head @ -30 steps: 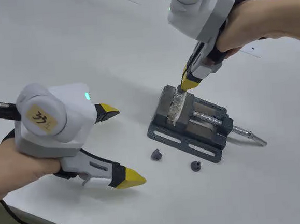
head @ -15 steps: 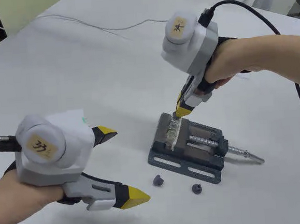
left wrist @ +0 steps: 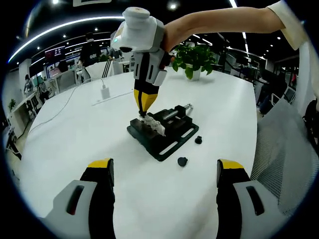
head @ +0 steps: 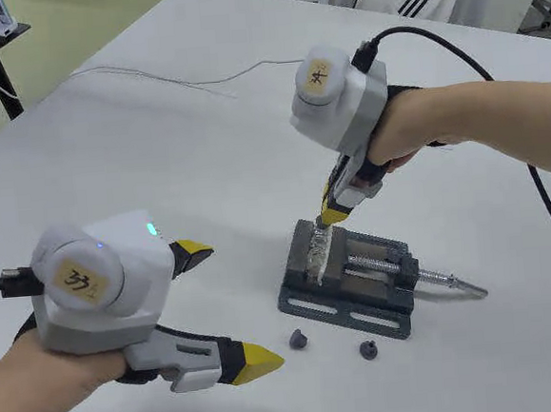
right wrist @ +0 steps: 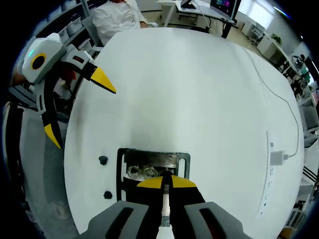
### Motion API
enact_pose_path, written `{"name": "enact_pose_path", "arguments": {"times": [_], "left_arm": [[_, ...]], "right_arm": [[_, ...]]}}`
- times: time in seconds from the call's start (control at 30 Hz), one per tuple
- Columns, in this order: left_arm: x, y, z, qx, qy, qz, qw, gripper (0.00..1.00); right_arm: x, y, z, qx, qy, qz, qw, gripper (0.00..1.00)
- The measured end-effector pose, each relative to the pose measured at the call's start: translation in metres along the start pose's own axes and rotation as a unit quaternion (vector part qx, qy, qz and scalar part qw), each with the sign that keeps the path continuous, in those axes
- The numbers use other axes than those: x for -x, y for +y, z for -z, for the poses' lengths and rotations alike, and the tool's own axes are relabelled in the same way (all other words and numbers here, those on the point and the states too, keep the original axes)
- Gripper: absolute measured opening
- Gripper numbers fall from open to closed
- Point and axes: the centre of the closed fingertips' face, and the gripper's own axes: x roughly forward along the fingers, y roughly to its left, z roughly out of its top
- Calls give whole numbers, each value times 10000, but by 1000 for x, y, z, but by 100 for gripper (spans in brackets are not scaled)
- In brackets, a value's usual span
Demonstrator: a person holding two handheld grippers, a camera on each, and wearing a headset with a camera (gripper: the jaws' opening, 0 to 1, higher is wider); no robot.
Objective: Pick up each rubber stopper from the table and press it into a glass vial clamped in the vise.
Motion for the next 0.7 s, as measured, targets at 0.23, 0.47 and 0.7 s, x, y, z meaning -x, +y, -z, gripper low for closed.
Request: {"name": "enact_pose_path", "arguments": {"times": [0.23,0.47,0.7], "left_arm": [[0,-4,6,-6,69,31,10000,83],[0,-8,9,-23,114,82,9999,83],[-1,-11,10,-27,116,116,9999,83]], "right_arm": [[1,1,1,17,-236,85,9997,0],[3,7,13,44,-231,3,9997,28],[6,15,20,-34,-383,-33,9993,45]]}}
